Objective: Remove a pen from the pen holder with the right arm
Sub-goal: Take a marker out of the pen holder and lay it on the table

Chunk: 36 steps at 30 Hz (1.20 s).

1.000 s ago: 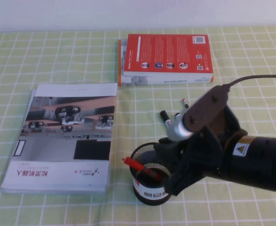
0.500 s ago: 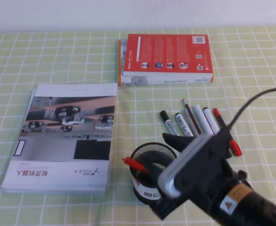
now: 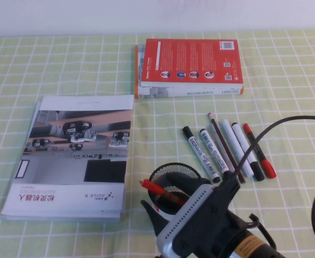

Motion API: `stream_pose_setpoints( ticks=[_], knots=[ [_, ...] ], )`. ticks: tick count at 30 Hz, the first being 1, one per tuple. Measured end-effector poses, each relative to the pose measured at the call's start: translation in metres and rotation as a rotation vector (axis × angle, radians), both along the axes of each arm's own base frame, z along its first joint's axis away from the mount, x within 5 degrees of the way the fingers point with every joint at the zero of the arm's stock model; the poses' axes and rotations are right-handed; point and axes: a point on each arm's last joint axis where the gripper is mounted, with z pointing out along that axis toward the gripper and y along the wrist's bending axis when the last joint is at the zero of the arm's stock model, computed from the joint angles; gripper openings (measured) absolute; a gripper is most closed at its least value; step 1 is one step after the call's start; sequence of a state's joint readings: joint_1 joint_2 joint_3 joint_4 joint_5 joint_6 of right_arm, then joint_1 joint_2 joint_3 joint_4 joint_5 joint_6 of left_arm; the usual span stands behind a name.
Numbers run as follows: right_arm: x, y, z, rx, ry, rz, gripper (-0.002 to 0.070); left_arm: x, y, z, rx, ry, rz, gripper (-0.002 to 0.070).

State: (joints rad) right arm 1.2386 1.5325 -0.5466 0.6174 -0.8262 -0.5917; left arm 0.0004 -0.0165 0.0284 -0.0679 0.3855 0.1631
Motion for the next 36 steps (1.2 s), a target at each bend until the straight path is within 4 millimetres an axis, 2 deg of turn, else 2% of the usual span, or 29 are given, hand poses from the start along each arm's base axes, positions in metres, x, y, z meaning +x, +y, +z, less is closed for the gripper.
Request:
stream_pose_setpoints(
  ticks=[8,14,21,31,36],
  knots=[
    [0.007,0.017,0.0,0.015,-0.02,-0.007,0.0407,0.0,0.0,0.0,0.0,0.0,0.0,-0.0005],
    [0.012,0.027,-0.011,0.007,-0.032,-0.031,0.0407,0.0,0.0,0.0,0.0,0.0,0.0,-0.0005],
    [0.021,0.031,-0.017,0.03,-0.025,-0.112,0.0403,0.0,0.0,0.0,0.0,0.0,0.0,-0.0005],
    [0.024,0.032,-0.018,0.028,-0.025,-0.125,0.0403,0.0,0.0,0.0,0.0,0.0,0.0,-0.0005],
    [0.025,0.033,-0.026,0.005,-0.018,-0.127,0.0402,0.0,0.0,0.0,0.0,0.0,0.0,-0.0005]
  ],
)
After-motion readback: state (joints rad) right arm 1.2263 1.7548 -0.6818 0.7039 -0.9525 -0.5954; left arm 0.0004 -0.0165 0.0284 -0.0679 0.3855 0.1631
